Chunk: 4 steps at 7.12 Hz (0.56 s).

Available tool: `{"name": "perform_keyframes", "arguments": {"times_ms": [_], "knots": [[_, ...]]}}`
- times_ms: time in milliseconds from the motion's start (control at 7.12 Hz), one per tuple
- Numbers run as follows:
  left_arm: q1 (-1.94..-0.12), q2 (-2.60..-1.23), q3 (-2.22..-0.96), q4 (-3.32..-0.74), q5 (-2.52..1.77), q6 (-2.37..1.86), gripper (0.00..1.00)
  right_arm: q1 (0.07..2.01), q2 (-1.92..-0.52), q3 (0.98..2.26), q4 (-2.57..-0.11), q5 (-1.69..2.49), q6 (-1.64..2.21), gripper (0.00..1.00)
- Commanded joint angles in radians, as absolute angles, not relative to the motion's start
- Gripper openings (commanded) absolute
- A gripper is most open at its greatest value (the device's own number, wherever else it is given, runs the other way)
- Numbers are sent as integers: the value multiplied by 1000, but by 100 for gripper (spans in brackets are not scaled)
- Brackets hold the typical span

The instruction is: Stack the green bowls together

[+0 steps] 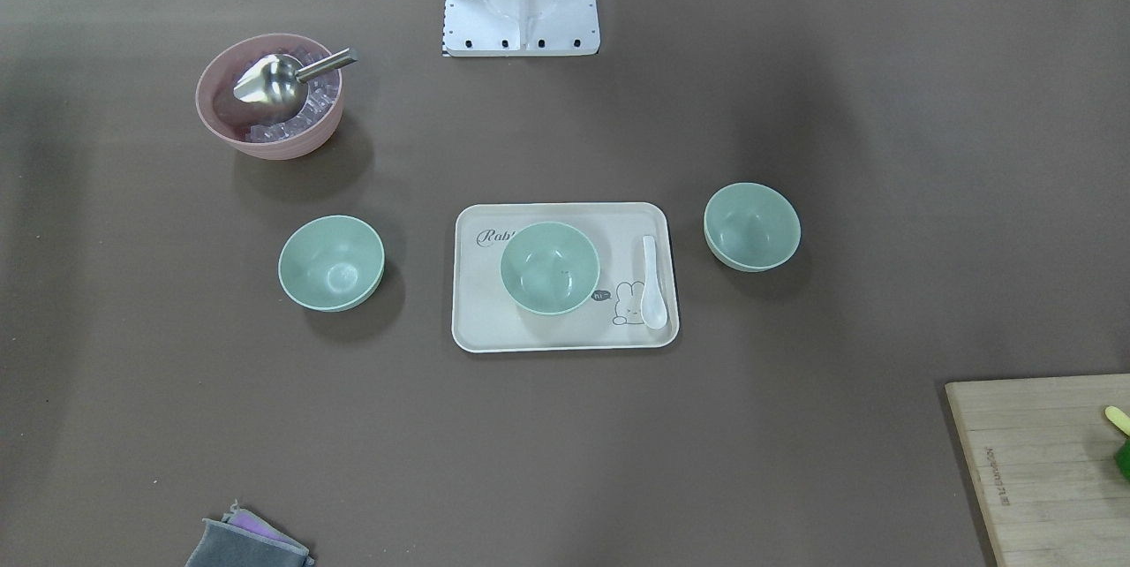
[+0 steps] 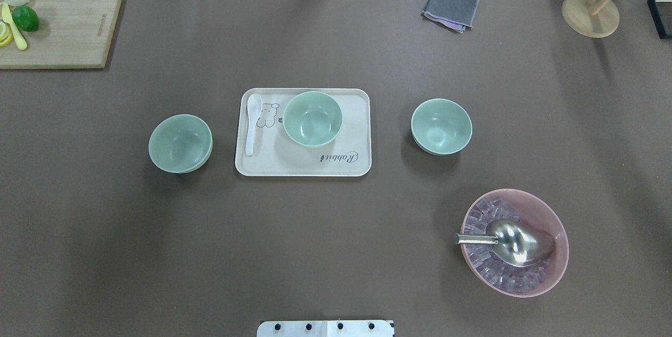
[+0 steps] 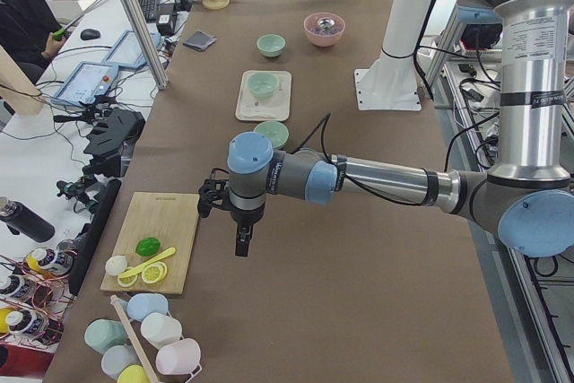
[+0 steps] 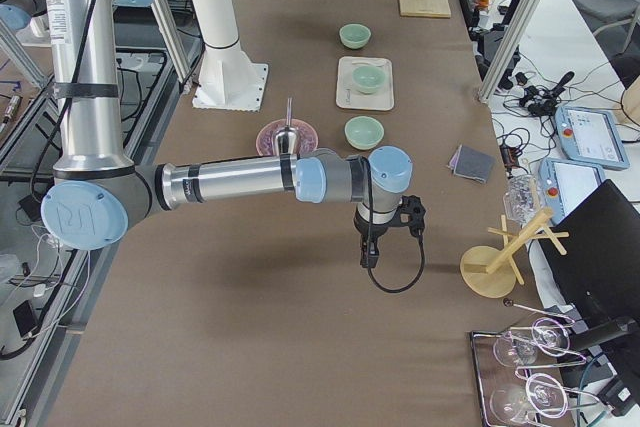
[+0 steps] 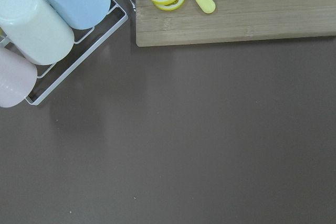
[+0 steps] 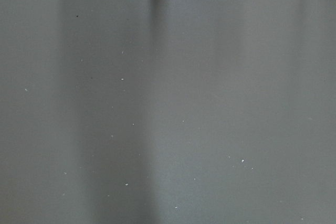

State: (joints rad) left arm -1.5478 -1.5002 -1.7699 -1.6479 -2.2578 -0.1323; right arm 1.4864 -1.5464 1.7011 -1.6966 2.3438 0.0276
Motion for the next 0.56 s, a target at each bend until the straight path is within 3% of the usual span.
{"name": "perform_keyframes", "arguments": {"times_ms": [0,422], "knots": [[-1548,-1500,-1773,-1651,-2258,-132,98,1486,-1546,1700,-1697,2344,28,100],[-1548,-1514,-1772,-1661,-2260,-133,98,1486,-1546,1700,-1698,2345,28,100]]}}
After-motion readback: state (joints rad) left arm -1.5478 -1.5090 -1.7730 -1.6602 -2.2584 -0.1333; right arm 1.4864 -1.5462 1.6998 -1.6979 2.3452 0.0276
